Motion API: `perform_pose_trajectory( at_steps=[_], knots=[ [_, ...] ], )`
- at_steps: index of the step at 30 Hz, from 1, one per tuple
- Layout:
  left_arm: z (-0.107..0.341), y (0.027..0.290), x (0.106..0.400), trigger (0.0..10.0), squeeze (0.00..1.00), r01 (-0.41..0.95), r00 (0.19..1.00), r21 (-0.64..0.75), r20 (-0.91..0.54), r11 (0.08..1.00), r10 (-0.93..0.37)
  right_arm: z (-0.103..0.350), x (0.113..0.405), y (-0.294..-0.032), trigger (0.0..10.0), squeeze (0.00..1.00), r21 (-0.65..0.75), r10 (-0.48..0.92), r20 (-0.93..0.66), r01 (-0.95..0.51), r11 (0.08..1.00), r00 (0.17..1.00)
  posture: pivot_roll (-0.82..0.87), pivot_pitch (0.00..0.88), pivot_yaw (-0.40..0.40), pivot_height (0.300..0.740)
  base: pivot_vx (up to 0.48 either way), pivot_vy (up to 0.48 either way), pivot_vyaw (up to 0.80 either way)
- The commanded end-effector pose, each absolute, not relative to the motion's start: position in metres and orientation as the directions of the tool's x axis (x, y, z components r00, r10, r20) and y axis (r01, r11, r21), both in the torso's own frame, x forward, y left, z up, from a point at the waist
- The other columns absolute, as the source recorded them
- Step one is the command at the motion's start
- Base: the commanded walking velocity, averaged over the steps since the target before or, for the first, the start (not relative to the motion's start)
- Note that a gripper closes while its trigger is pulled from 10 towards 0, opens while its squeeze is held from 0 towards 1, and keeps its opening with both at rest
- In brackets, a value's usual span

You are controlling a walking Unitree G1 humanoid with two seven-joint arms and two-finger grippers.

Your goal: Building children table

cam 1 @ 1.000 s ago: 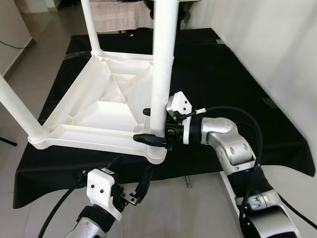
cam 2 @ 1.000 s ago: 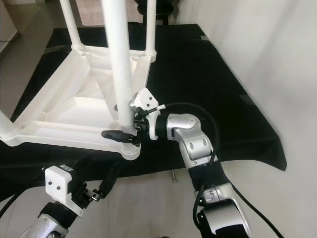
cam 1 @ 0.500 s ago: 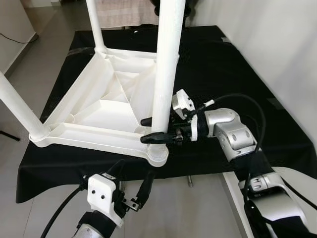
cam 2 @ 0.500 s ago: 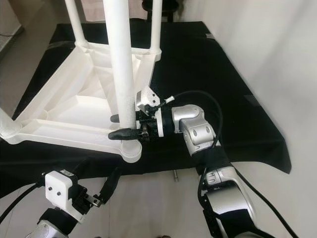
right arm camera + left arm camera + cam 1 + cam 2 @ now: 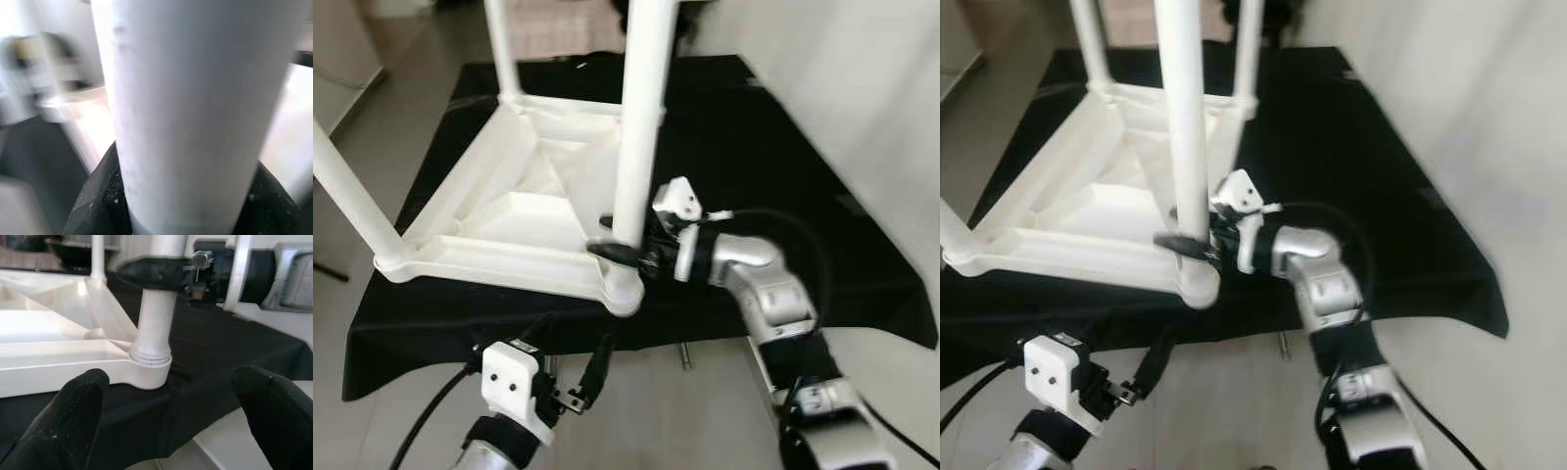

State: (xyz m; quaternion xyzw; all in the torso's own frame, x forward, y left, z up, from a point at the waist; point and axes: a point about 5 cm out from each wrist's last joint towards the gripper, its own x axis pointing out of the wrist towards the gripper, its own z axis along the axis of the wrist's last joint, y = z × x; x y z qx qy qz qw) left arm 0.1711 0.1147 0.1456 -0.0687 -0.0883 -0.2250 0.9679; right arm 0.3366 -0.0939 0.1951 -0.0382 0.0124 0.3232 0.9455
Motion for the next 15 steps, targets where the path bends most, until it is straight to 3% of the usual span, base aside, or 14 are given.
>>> perform_pose_trajectory(
  at_steps=[1, 4, 8, 9, 10, 11, 12, 13, 15],
  knots=[
    [0.139, 0.119, 0.170, 10.0, 0.00, 0.435, 0.894, -0.099, 0.168, 0.895, -0.416, 0.140, 0.310, -0.114, 0.0, 0.00, -0.038, 0.350, -0.276, -0.374, 0.927, 0.895, 0.03, 0.147, -0.039, 0.740, 0.000, 0.000, 0.00],
    [0.139, 0.120, 0.172, 10.0, 0.00, 0.437, 0.893, -0.099, 0.167, 0.894, -0.418, 0.128, 0.293, -0.105, 0.0, 0.00, -0.007, 0.406, -0.302, -0.428, 0.904, 0.862, 0.02, 0.134, -0.035, 0.740, 0.000, 0.000, 0.00],
    [0.138, 0.120, 0.174, 10.0, 0.00, 0.442, 0.890, -0.099, 0.167, 0.891, -0.423, 0.136, 0.304, -0.098, 0.0, 0.00, -0.022, 0.448, -0.274, -0.471, 0.882, 0.851, 0.03, 0.124, -0.047, 0.740, 0.000, 0.000, 0.00],
    [0.138, 0.120, 0.175, 10.0, 0.00, 0.442, 0.890, -0.097, 0.169, 0.892, -0.423, 0.140, 0.310, -0.094, 1.8, 0.00, -0.023, 0.465, -0.259, -0.487, 0.873, 0.847, 0.03, 0.123, -0.047, 0.740, 0.000, 0.000, 0.00],
    [0.138, 0.120, 0.176, 10.0, 0.00, 0.441, 0.890, -0.096, 0.170, 0.892, -0.422, 0.143, 0.311, -0.091, 6.6, 0.00, -0.023, 0.454, -0.254, -0.474, 0.880, 0.854, 0.03, 0.122, -0.047, 0.740, 0.000, 0.000, 0.00],
    [0.138, 0.120, 0.177, 10.0, 0.00, 0.435, 0.893, -0.094, 0.172, 0.896, -0.415, 0.146, 0.313, -0.088, 10.0, 0.00, -0.031, 0.447, -0.249, -0.469, 0.883, 0.859, 0.03, 0.121, -0.048, 0.740, 0.000, 0.000, 0.00],
    [0.138, 0.120, 0.177, 10.0, 0.00, 0.430, 0.895, -0.093, 0.173, 0.898, -0.411, 0.148, 0.314, -0.086, 10.0, 0.00, -0.023, 0.455, -0.241, -0.474, 0.880, 0.857, 0.03, 0.121, -0.048, 0.740, 0.000, 0.000, 0.00],
    [0.138, 0.120, 0.177, 10.0, 0.00, 0.428, 0.896, -0.093, 0.173, 0.899, -0.408, 0.152, 0.314, -0.084, 10.0, 0.87, -0.028, 0.455, -0.229, -0.473, 0.881, 0.861, 0.04, 0.117, -0.050, 0.740, 0.000, 0.000, 0.00],
    [0.138, 0.120, 0.178, 10.0, 0.00, 0.427, 0.897, -0.092, 0.174, 0.900, -0.407, 0.154, 0.314, -0.082, 10.0, 0.87, -0.031, 0.457, -0.220, -0.475, 0.880, 0.862, 0.04, 0.117, -0.050, 0.740, 0.000, 0.000, 0.00]
  ],
)
